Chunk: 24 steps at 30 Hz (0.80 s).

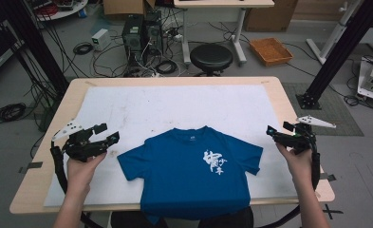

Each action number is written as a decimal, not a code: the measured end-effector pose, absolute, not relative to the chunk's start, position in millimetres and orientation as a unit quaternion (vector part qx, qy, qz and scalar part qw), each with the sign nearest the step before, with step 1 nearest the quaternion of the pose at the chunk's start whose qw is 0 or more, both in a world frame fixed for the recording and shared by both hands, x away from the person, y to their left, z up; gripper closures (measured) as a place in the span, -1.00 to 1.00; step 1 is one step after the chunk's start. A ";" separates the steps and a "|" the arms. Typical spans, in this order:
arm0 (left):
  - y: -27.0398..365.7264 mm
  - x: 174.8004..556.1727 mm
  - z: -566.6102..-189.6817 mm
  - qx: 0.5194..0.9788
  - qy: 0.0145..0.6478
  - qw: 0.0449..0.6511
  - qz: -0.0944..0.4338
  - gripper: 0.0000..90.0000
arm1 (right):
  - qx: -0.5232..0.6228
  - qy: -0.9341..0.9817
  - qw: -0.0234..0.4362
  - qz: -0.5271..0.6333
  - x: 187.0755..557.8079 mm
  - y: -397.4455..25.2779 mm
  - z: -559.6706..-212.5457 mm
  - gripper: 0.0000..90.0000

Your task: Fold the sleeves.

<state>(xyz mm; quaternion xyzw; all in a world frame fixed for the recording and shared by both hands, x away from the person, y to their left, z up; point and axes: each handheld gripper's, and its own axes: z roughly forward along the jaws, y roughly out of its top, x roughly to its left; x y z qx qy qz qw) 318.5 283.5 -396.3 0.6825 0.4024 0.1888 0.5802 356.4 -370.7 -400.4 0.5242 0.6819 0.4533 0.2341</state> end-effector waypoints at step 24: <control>283.6 319.5 -415.7 0.733 0.393 0.534 0.155 0.04 | 0.522 0.684 0.238 0.451 355.5 -372.1 -401.4 -0.47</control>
